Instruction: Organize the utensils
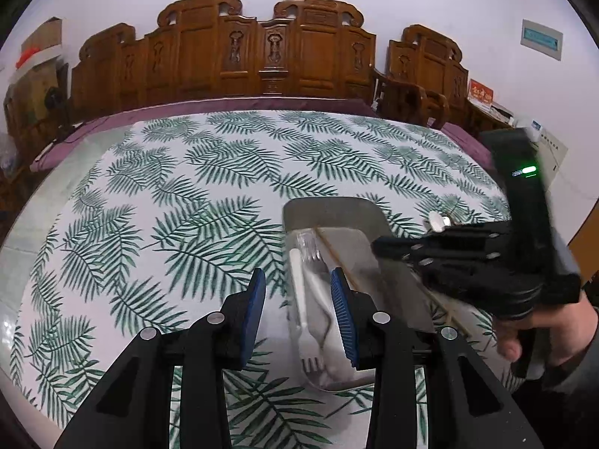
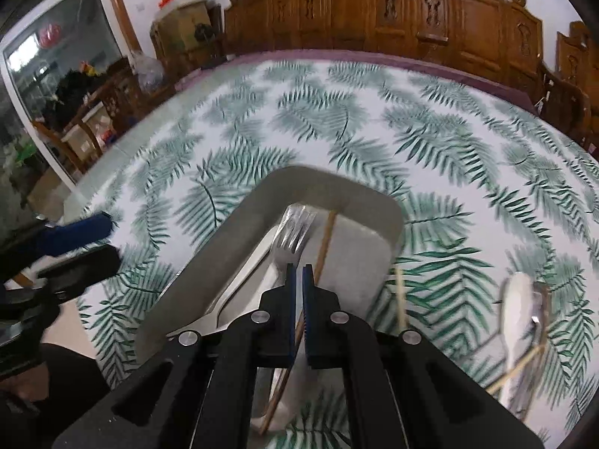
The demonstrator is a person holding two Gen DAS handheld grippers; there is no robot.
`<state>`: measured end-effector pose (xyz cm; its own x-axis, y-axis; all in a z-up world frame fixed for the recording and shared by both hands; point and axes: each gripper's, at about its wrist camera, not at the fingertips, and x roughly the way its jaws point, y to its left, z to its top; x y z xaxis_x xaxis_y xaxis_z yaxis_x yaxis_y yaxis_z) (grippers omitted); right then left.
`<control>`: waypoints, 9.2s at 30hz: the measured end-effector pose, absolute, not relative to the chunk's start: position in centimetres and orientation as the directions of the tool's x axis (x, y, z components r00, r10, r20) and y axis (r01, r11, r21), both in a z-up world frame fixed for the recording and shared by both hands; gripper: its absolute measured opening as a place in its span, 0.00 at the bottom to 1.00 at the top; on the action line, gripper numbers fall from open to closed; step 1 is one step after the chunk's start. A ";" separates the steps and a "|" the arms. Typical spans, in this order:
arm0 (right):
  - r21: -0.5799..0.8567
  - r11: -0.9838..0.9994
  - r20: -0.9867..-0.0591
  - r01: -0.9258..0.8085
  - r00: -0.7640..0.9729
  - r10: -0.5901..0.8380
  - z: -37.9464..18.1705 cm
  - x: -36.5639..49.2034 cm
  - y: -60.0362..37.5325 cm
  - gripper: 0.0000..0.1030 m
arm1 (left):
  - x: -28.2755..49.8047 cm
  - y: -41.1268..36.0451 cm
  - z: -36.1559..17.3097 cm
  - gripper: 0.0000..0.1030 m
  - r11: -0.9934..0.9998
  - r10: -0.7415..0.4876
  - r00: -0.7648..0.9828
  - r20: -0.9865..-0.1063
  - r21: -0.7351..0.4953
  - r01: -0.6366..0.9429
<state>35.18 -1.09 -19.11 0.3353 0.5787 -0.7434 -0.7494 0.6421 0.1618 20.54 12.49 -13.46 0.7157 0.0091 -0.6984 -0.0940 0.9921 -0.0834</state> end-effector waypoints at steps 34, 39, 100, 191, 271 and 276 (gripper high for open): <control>-0.001 0.887 -0.851 -0.461 0.466 0.241 -25.9 34.9 -13.8 0.31 | 19.3 5.5 -12.7 0.62 0.994 -0.087 0.729 -0.679 -0.106 0.021; -0.010 0.891 -0.857 -0.454 0.463 0.226 -25.9 34.9 -15.9 0.14 | 18.3 3.4 -13.0 0.62 0.995 -0.086 0.721 -0.688 -0.089 0.034; 0.183 0.838 -0.741 -0.514 0.488 0.461 -23.1 34.4 -20.5 0.06 | 21.1 -4.0 -18.5 0.04 0.999 -0.042 0.558 -0.829 -0.015 0.052; 0.249 0.741 -0.745 -0.623 0.365 0.558 -20.6 32.1 0.8 0.06 | 13.2 14.1 -12.9 0.83 0.973 0.126 0.663 -0.738 -0.040 -0.228; -0.016 0.739 -0.846 -0.674 0.403 0.349 -25.6 40.3 -15.5 0.09 | 24.0 -2.3 -15.1 0.88 0.991 -0.102 0.640 -0.761 -0.022 0.131; 0.028 0.743 -0.837 -0.669 0.391 0.384 -25.2 40.2 -16.0 0.09 | 25.4 -2.2 -15.4 0.88 0.993 -0.096 0.626 -0.774 -0.033 0.111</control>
